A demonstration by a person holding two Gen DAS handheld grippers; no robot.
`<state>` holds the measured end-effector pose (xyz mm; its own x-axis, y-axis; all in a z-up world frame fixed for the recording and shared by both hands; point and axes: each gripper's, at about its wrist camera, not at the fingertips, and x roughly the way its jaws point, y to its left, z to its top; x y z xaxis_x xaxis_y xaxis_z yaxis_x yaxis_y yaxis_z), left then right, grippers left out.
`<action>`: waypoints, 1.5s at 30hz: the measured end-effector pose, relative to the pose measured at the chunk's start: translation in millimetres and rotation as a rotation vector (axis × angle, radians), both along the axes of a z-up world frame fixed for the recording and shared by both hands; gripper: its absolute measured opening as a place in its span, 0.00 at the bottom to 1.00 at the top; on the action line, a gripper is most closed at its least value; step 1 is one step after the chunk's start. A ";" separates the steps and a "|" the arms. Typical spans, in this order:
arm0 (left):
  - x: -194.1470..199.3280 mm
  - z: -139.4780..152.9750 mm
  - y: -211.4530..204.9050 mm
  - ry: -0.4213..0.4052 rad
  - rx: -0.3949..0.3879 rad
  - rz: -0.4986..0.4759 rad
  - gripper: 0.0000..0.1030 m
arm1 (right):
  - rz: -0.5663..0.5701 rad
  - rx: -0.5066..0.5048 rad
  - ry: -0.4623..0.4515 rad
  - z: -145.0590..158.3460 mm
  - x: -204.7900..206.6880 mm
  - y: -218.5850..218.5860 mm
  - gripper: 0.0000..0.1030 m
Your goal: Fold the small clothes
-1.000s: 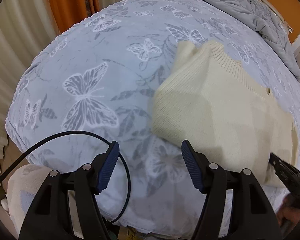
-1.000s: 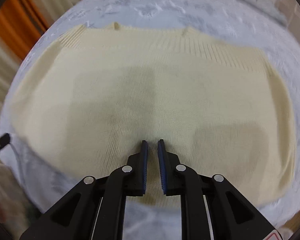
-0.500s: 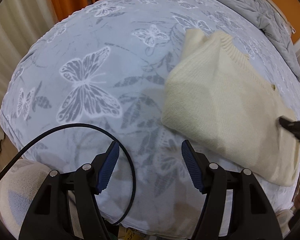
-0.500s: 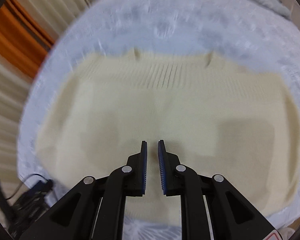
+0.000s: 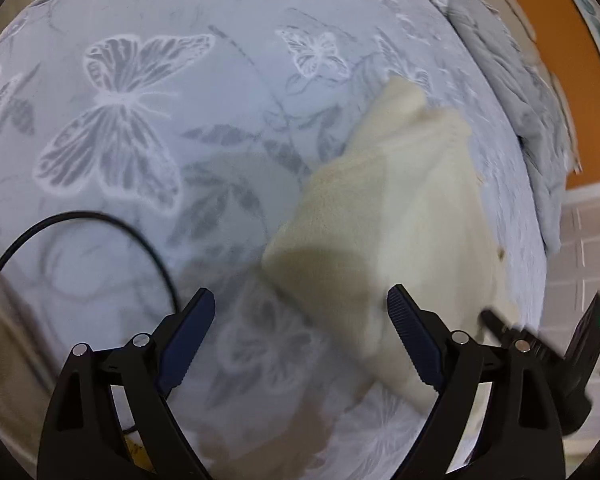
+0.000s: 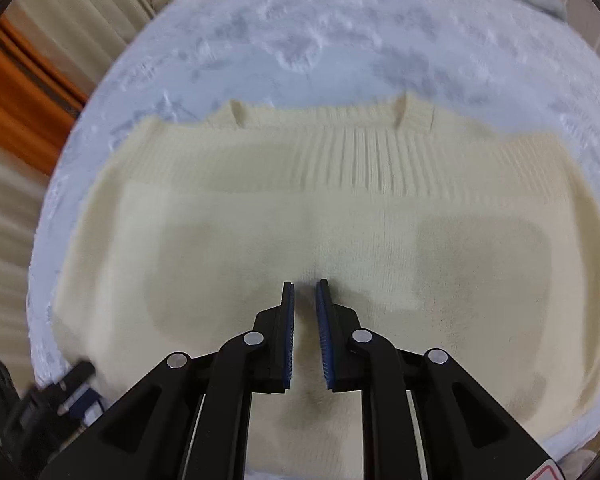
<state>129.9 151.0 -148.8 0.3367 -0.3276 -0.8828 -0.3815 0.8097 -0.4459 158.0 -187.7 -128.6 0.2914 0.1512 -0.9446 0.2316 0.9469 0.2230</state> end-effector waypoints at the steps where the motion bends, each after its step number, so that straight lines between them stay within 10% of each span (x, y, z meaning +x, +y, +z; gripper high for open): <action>1: 4.6 -1.2 -2.1 -0.001 0.015 0.012 0.84 | 0.016 -0.013 -0.006 -3.5 -0.7 3.5 0.13; 5: 15.6 -3.2 -0.3 -0.004 0.039 0.077 0.82 | 0.067 -0.058 -0.016 -5.5 -1.5 10.7 0.13; 7: 19.2 -1.0 -1.3 -0.022 -0.005 0.074 0.49 | 0.069 -0.048 -0.015 -8.2 0.2 7.9 0.13; 12: 20.6 25.2 -14.2 -0.065 0.053 0.002 0.30 | 0.080 -0.055 -0.028 -10.4 -1.7 7.9 0.13; 45: 5.6 141.9 -127.4 -0.362 0.259 -0.314 0.21 | 0.104 0.054 -0.062 -3.1 -5.3 -7.7 0.13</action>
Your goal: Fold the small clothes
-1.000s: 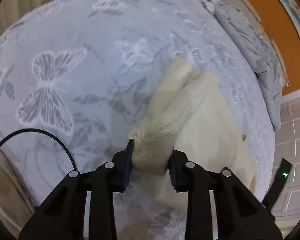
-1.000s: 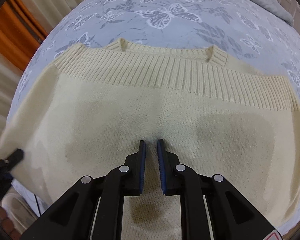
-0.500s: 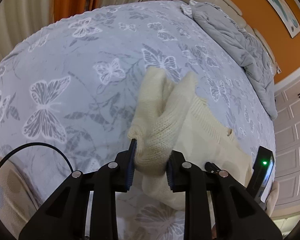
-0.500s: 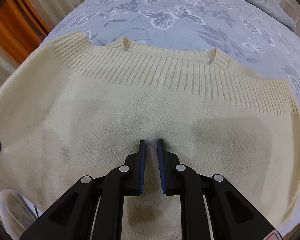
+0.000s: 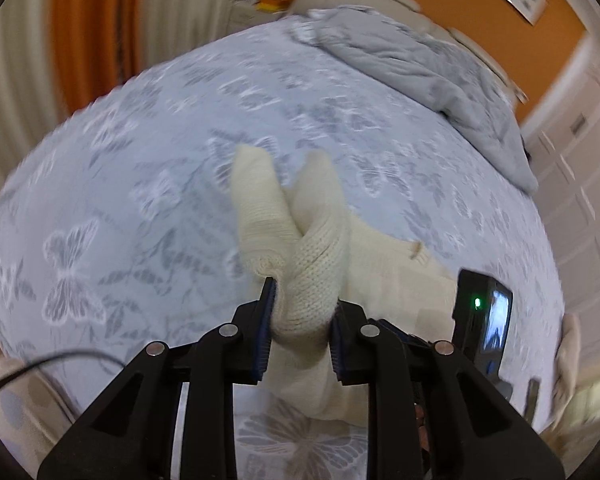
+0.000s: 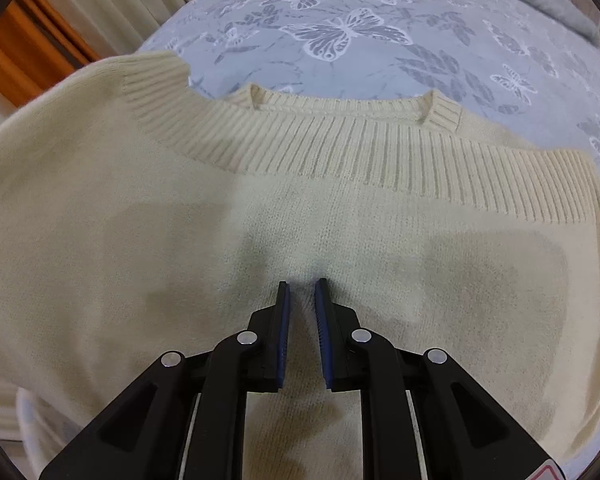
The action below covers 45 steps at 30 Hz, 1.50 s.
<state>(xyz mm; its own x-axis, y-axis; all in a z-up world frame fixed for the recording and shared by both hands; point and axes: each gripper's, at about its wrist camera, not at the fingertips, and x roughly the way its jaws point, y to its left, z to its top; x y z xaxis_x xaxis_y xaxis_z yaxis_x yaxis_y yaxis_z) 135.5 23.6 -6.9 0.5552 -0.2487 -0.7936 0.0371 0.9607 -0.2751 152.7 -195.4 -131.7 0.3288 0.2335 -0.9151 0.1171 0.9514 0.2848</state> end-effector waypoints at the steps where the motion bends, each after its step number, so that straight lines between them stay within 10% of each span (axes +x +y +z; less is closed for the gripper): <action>1: -1.5 3.6 -9.1 -0.013 0.017 -0.026 0.21 | -0.023 0.039 -0.010 5.7 -4.8 -7.7 0.15; 8: -25.8 16.1 -101.1 -0.093 0.126 -0.285 0.21 | -0.209 0.087 -0.084 34.0 -90.0 -97.5 0.24; 16: -64.8 -54.6 -193.7 0.008 0.251 -0.518 0.21 | -0.362 0.105 -0.063 32.3 -174.7 -167.6 0.28; 19: -76.5 -76.9 -196.3 0.009 0.325 -0.544 0.28 | -0.364 0.158 -0.060 32.4 -175.9 -172.8 0.35; 23: -91.9 -55.2 -168.8 -0.021 0.228 -0.557 0.50 | -0.310 0.281 -0.101 47.0 -158.4 -162.0 0.71; 28: -113.0 -28.4 -124.9 -0.056 0.201 -0.514 0.63 | -0.204 0.314 -0.041 46.6 -96.5 -123.7 0.73; 33: -122.2 -20.8 -72.7 -0.043 0.225 -0.429 0.67 | -0.157 0.321 0.087 17.2 -53.1 -81.9 0.70; 35: -124.0 -21.0 -52.9 -0.035 0.233 -0.392 0.67 | -0.129 0.276 0.082 13.9 -46.0 -64.0 0.29; 45: -117.7 -27.0 -53.6 -0.015 0.227 -0.403 0.68 | -0.165 0.299 -0.288 143.5 -79.2 -117.2 0.21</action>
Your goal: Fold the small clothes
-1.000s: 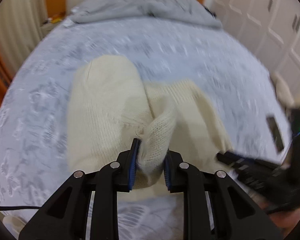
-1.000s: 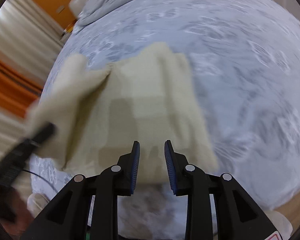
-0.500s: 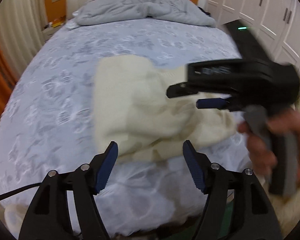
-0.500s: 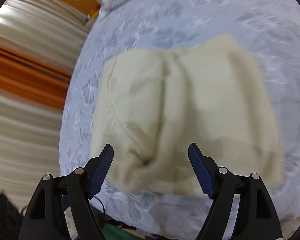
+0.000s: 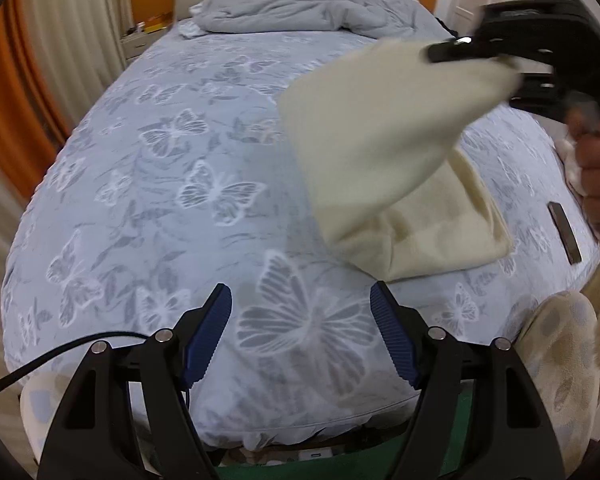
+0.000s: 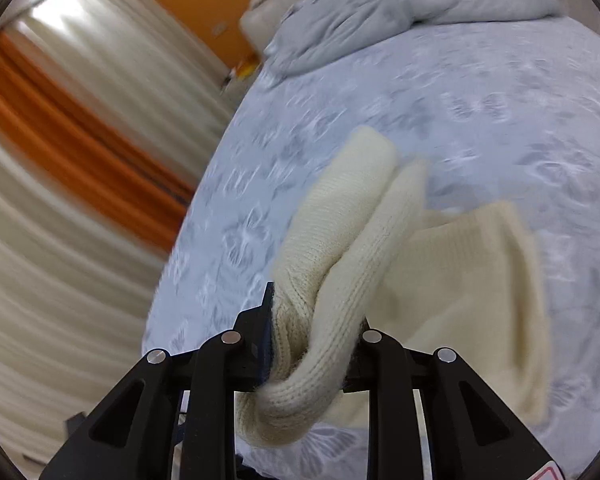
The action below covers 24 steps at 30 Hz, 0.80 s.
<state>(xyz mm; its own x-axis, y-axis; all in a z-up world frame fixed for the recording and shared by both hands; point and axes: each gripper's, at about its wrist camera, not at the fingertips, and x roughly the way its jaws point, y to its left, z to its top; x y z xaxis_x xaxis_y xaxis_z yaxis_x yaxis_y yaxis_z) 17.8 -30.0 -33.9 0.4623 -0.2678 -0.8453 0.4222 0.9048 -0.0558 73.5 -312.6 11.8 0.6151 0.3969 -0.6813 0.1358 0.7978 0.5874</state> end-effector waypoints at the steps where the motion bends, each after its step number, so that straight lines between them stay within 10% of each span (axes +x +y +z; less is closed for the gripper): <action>1: -0.6 -1.0 -4.8 0.005 -0.004 -0.013 0.69 | -0.024 0.003 0.020 -9.4 -8.3 -16.3 0.21; 7: -1.8 -13.0 -47.2 0.006 0.016 -0.106 0.71 | -0.157 0.052 0.308 -142.3 -48.1 -79.1 0.23; 14: 16.0 -41.2 -99.0 -0.026 0.073 -0.126 0.77 | -0.167 0.226 0.209 -112.5 -44.6 -83.6 0.20; 16: 23.8 -51.4 -111.2 -0.019 0.099 -0.136 0.48 | -0.158 0.245 0.135 -84.9 -46.7 -89.0 0.17; 19: 36.2 -53.1 -105.4 0.020 0.036 -0.089 0.33 | -0.178 0.205 0.049 -50.5 -62.0 -103.3 0.17; 24: 37.4 -62.1 -108.3 0.051 0.046 -0.097 0.32 | -0.167 0.103 0.339 -148.8 -74.8 -113.0 0.19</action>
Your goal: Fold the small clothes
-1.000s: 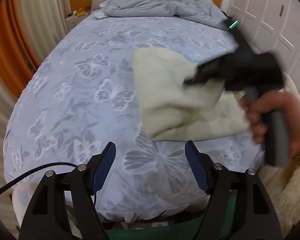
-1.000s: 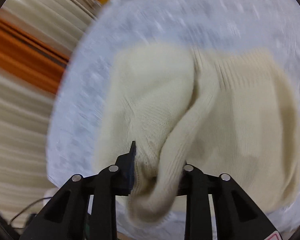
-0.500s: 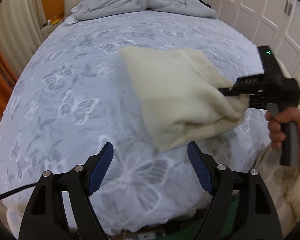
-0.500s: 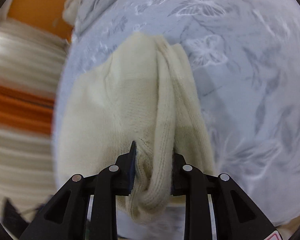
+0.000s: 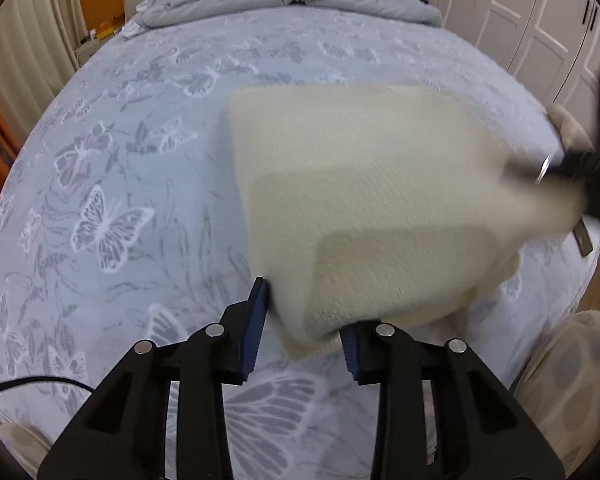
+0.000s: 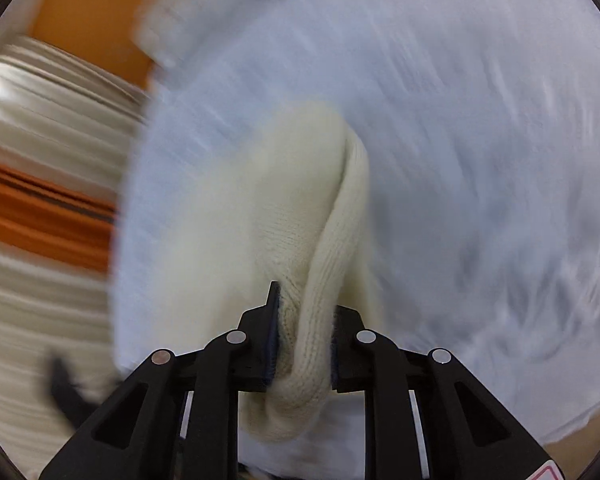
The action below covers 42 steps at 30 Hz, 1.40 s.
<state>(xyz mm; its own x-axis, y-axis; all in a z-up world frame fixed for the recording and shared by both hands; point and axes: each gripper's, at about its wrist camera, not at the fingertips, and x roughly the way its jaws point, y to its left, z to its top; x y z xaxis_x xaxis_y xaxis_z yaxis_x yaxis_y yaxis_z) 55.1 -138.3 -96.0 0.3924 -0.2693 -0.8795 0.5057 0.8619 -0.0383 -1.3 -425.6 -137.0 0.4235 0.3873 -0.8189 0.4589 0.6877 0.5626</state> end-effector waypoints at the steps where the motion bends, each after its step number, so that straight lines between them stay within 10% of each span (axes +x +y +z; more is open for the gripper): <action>1: 0.0 -4.0 -1.5 0.010 0.013 0.004 0.32 | -0.009 0.019 0.000 -8.5 -4.3 1.6 0.22; 10: 0.3 3.9 32.8 0.060 -0.069 0.100 0.35 | -0.036 -0.253 -0.056 67.5 -24.5 16.4 0.41; 16: -5.9 0.7 31.9 0.031 -0.035 0.086 0.35 | 0.060 -0.202 -0.103 67.4 -36.3 45.1 0.57; 18: -5.9 0.7 31.2 0.032 -0.029 0.088 0.35 | 0.107 -0.276 -0.033 44.8 -26.0 57.6 0.51; 19: -5.3 0.6 31.2 0.037 -0.027 0.089 0.36 | 0.127 -0.307 0.010 31.5 -21.1 59.8 0.11; 20: -4.9 0.5 31.1 0.042 -0.025 0.086 0.37 | 0.140 -0.270 0.009 25.9 -17.8 60.2 0.09; 25: -6.5 1.7 33.5 0.046 -0.020 0.074 0.38 | 0.036 -0.248 -0.113 71.5 -31.7 37.6 0.08; 31: -17.4 -1.1 21.4 0.072 0.016 0.062 0.38 | 0.067 -0.200 0.124 4.7 -26.2 27.9 0.11; 39: -33.3 41.0 35.6 0.043 0.033 0.065 0.37 | 0.038 -0.369 -0.022 85.1 -33.5 42.8 0.20; 42: -33.1 47.6 41.1 0.044 0.035 0.083 0.38 | 0.119 -0.277 -0.117 110.7 -12.1 63.6 0.19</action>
<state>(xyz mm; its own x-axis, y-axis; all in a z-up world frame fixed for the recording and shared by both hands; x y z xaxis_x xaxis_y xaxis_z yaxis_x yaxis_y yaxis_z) 22.0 -97.2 -48.4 0.3730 -0.2066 -0.9046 0.4308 0.9020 -0.0284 -13.4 -362.0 -26.3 0.4858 0.2086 -0.8488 0.3095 0.8671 0.3903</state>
